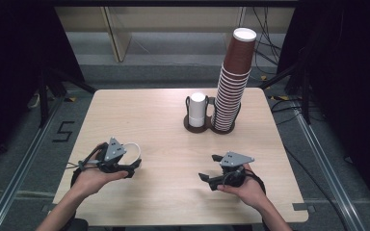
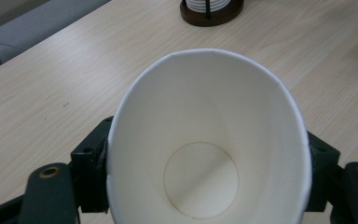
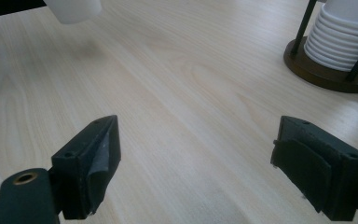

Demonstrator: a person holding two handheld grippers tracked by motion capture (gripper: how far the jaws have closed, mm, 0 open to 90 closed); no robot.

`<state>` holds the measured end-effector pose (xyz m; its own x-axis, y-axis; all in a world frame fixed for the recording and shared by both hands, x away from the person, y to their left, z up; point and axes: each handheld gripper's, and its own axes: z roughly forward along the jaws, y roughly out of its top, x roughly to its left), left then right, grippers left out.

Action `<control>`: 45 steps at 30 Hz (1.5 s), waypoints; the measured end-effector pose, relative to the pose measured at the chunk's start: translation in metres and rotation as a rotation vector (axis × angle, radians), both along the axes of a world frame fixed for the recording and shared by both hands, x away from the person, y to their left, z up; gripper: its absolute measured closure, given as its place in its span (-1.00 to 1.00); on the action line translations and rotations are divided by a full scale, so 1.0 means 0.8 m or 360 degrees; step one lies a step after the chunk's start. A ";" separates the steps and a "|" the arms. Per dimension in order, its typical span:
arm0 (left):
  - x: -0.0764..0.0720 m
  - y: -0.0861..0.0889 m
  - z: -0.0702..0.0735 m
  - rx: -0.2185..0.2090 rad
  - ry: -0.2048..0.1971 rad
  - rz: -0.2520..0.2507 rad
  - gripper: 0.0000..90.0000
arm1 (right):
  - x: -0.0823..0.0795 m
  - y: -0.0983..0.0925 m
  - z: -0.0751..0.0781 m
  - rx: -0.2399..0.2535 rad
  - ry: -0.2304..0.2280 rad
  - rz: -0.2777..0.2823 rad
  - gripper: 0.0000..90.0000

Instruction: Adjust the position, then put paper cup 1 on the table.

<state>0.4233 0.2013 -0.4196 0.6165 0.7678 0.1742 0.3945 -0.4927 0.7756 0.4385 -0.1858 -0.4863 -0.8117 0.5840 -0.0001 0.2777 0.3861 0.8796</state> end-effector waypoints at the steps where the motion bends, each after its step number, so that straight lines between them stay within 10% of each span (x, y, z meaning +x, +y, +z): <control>1: 0.003 0.002 0.000 0.0021 -0.0030 -0.0031 -0.45 | -0.002 0.001 0.000 0.0018 0.0031 -0.0019 -0.66; 30: -0.014 0.055 -0.032 0.0059 0.0159 0.0394 -0.46 | 0.003 0.007 0.000 0.0018 0.0037 -0.0019 -0.66; 45: -0.002 0.065 -0.048 0.0018 0.0234 0.0424 -0.50 | 0.003 0.008 -0.002 0.0010 0.0028 -0.0022 -0.66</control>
<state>0.4218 0.2532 -0.4580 0.4130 0.9043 0.1076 0.6187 -0.3653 0.6955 0.4413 -0.1795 -0.4878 -0.8033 0.5953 0.0179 0.2985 0.3764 0.8770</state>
